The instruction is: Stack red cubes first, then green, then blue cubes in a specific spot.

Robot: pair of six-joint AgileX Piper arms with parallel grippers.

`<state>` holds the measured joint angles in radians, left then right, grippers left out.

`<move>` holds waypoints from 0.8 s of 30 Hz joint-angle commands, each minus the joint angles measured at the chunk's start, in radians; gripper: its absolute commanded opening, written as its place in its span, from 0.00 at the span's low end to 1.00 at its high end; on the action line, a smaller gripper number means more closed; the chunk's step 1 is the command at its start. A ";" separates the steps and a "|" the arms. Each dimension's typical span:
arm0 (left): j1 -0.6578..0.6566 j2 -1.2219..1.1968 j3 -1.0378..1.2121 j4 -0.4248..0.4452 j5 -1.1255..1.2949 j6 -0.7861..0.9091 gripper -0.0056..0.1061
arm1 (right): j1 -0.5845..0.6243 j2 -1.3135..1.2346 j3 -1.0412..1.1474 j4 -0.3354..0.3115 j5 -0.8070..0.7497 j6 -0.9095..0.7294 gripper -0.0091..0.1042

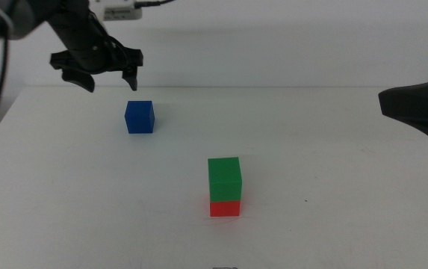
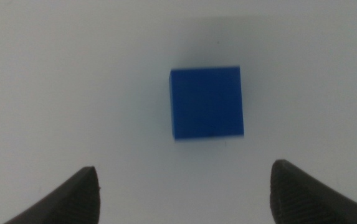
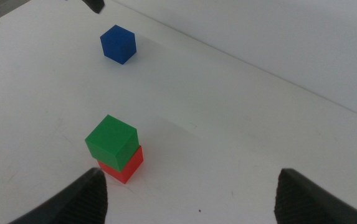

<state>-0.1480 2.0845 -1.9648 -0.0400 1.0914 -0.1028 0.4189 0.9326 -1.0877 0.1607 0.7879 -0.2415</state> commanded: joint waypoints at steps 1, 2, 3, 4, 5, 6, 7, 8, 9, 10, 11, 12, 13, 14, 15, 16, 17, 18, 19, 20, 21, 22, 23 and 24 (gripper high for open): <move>-0.014 -0.017 -0.091 -0.007 -0.015 -0.001 0.89 | -0.003 -0.008 -0.025 0.009 -0.069 -0.012 0.83; -0.021 0.005 -0.115 0.012 -0.010 -0.009 0.89 | -0.003 -0.008 -0.025 0.009 -0.069 -0.012 0.83; -0.028 0.026 -0.138 0.024 -0.003 -0.018 0.89 | -0.003 -0.008 -0.025 0.009 -0.069 -0.012 0.83; -0.034 0.047 -0.158 0.034 0.001 -0.026 0.89 | -0.003 -0.008 -0.025 0.009 -0.069 -0.012 0.83; -0.041 0.067 -0.180 0.040 0.003 -0.030 0.89 | -0.003 -0.008 -0.025 0.009 -0.069 -0.012 0.83; -0.044 0.086 -0.199 0.048 0.004 -0.030 0.89 | -0.003 -0.008 -0.025 0.009 -0.069 -0.012 0.83; -0.050 0.100 -0.215 0.048 0.004 -0.030 0.89 | -0.003 -0.008 -0.025 0.009 -0.069 -0.012 0.83; -0.050 0.117 -0.231 0.048 0.004 -0.030 0.89 | -0.003 -0.008 -0.025 0.009 -0.069 -0.012 0.83; -0.050 0.133 -0.245 0.048 0.004 -0.030 0.89 | -0.003 -0.008 -0.025 0.009 -0.069 -0.012 0.83; -0.050 0.145 -0.254 0.048 0.003 -0.030 0.89 | -0.003 -0.008 -0.025 0.009 -0.069 -0.012 0.83; -0.050 0.157 -0.262 0.046 0.000 -0.030 0.89 | -0.003 -0.008 -0.025 0.009 -0.069 -0.012 0.83; -0.050 0.167 -0.267 0.046 -0.003 -0.030 0.89 | -0.003 -0.008 -0.025 0.009 -0.069 -0.012 0.83; -0.050 0.176 -0.267 0.046 -0.009 -0.031 0.89 | -0.003 -0.008 -0.025 0.009 -0.069 -0.012 0.83; -0.050 0.184 -0.267 0.046 -0.017 -0.031 0.89 | -0.003 -0.008 -0.025 0.009 -0.069 -0.012 0.83; -0.050 0.193 -0.267 0.046 -0.024 -0.031 0.89 | -0.003 -0.008 -0.025 0.009 -0.069 -0.012 0.83; -0.050 0.199 -0.267 0.046 -0.031 -0.031 0.89 | -0.003 -0.008 -0.025 0.009 -0.069 -0.012 0.83; -0.050 0.206 -0.267 0.046 -0.044 -0.031 0.89 | -0.003 -0.008 -0.025 0.009 -0.069 -0.012 0.83; -0.050 0.216 -0.267 0.046 -0.056 -0.031 0.89 | -0.003 -0.008 -0.025 0.009 -0.069 -0.012 0.83; -0.050 0.219 -0.267 0.046 -0.067 -0.031 0.89 | -0.003 -0.008 -0.025 0.009 -0.069 -0.012 0.83; -0.050 0.229 -0.267 0.046 -0.076 -0.030 0.89 | -0.003 -0.008 -0.025 0.009 -0.069 -0.012 0.83; -0.050 0.234 -0.267 0.046 -0.085 -0.030 0.89 | -0.003 -0.008 -0.025 0.009 -0.069 -0.012 0.83; -0.050 0.242 -0.267 0.046 -0.089 -0.030 0.89 | -0.003 -0.008 -0.025 0.009 -0.069 -0.012 0.83; -0.050 0.246 -0.267 0.046 -0.095 -0.030 0.89 | -0.003 -0.008 -0.025 0.009 -0.069 -0.012 0.83; -0.050 0.252 -0.267 0.046 -0.107 -0.030 0.89 | -0.003 -0.008 -0.025 0.009 -0.069 -0.012 0.83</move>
<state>-0.1964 2.4014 -2.1973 0.0071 1.0320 -0.1222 0.4189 0.9326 -1.0877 0.1618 0.7879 -0.2415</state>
